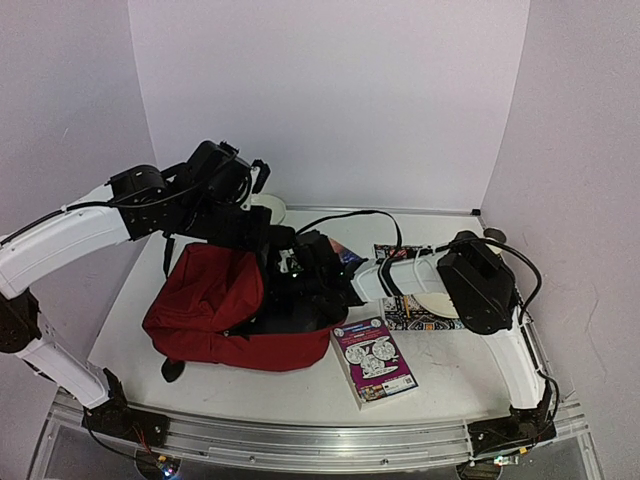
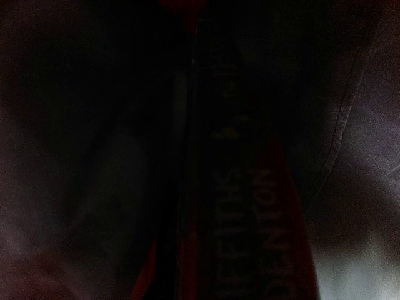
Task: Pack the student bag
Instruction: Place the book in the largest pocket of the bag.
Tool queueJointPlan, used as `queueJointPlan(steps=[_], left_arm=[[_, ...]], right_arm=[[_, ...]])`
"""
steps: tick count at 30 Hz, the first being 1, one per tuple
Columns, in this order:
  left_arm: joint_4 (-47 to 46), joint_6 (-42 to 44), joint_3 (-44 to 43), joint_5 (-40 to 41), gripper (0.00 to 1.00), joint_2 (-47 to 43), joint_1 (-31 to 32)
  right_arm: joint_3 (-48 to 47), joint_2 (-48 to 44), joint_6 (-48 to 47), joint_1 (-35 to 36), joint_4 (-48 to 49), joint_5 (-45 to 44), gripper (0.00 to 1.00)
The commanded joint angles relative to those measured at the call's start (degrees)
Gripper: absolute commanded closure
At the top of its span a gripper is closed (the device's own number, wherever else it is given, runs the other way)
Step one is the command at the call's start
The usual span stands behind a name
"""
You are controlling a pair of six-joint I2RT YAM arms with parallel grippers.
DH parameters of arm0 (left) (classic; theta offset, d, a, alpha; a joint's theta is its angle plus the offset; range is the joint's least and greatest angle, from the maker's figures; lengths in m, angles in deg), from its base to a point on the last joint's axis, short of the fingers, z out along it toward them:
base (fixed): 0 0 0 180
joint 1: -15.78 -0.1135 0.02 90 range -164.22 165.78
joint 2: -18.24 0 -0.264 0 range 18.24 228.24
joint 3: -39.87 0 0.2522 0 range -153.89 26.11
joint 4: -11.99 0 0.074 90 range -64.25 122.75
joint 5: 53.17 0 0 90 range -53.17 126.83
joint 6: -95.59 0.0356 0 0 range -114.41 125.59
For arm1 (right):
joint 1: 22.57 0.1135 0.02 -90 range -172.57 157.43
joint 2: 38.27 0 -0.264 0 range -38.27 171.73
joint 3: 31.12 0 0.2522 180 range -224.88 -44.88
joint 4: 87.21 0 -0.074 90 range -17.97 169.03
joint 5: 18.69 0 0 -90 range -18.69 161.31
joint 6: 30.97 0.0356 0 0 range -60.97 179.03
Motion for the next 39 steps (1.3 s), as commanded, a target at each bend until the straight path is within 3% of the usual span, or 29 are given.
queueJointPlan(steps=[1,4,8,17,24,30,32,36,39], left_arm=[[-11.4,-1.5,0.2,-9.7,1.00,-4.1,0.4],[-11.9,-1.7,1.6,-9.7,1.00,-5.7,0.4],[-12.0,-2.3,4.3,-6.3,1.00,-8.4,0.3],[-10.0,-7.5,15.0,2.3,1.00,-14.1,-1.9],[-6.8,-8.8,22.1,7.7,1.00,-16.9,-6.0],[-6.5,-8.8,24.5,9.1,1.00,-16.3,-7.3],[-6.6,-9.1,24.7,8.8,1.00,-16.1,-7.5],[-7.6,-8.0,23.1,4.7,1.00,-15.9,-7.6],[-8.6,-5.9,21.0,0.3,1.00,-15.7,-7.6]], right_arm=[[-0.6,-1.5,-0.3,0.4,4.7,-0.2,0.98],[1.5,-3.1,-1.5,0.4,2.5,-1.6,0.91],[3.4,-4.9,-3.7,0.4,-0.9,-2.9,0.63],[6.0,-10.2,-9.9,0.4,-7.0,-5.6,0.29],[7.7,-15.8,-15.8,0.4,-15.1,-9.5,0.17],[9.1,-17.2,-17.6,0.4,-19.6,-10.6,0.16],[9.4,-17.1,-17.9,0.4,-20.2,-10.7,0.20],[8.5,-15.2,-18.4,0.4,-20.3,-9.9,0.40],[6.8,-13.4,-18.3,0.4,-18.3,-7.6,0.62]])
